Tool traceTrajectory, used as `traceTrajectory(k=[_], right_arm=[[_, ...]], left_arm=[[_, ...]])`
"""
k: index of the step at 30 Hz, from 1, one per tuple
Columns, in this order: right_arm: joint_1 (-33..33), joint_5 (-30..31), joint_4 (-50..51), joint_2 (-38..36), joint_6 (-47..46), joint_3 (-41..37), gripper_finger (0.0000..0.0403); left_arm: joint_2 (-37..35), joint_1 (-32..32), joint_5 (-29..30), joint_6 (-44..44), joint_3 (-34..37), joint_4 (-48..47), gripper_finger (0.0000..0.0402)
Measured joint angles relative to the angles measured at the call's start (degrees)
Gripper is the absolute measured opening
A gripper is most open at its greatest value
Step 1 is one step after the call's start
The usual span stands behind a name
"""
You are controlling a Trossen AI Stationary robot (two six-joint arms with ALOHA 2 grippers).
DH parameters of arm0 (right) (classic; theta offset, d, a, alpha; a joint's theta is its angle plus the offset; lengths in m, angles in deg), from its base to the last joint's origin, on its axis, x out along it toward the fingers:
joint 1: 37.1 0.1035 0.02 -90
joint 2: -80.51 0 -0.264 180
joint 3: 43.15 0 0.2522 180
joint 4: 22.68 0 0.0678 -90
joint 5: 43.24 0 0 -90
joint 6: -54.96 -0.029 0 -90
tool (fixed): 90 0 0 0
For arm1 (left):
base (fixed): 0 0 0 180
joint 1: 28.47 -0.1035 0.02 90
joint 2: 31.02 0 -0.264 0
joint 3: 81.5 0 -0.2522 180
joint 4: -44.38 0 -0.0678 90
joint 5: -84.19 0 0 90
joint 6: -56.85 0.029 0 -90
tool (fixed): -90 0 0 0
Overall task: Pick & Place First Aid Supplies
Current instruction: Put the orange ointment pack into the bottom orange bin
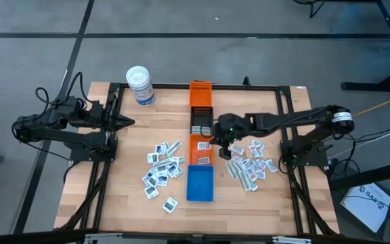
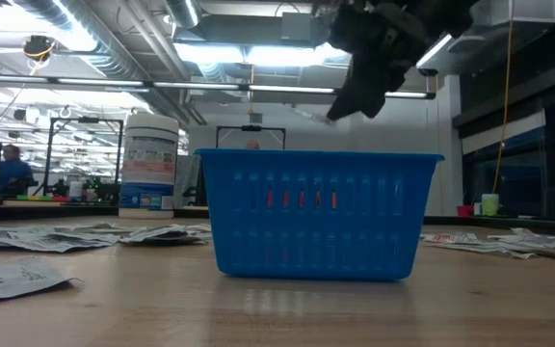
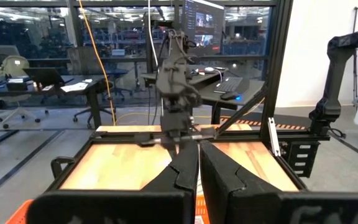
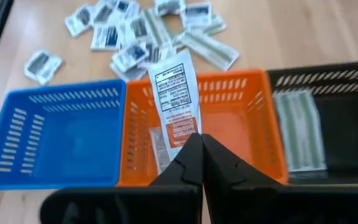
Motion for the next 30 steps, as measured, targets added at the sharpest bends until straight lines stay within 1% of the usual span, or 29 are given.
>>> traceTrajectory(k=[12,17,22,25,30], right_arm=[[-0.5,0.5,-3.8,11.4,-0.2,0.0,0.0004],[-2.0,1.3,-3.9,13.0,-0.4,0.0,0.0005],[-3.1,1.1,-4.1,12.8,-0.1,0.0,0.0008],[-3.3,1.1,-4.9,12.6,1.1,0.0,0.0024],[-3.3,0.2,-5.0,12.6,1.3,0.0,0.0078]], left_arm=[[0.0,0.0,0.0,0.0,0.0,0.0,0.0008],[0.0,0.0,0.0,0.0,0.0,0.0,0.0009],[0.0,0.0,0.0,0.0,0.0,0.0,0.0013],[0.0,0.0,0.0,0.0,0.0,0.0,0.0011],[0.0,0.0,0.0,0.0,0.0,0.0,0.0008]])
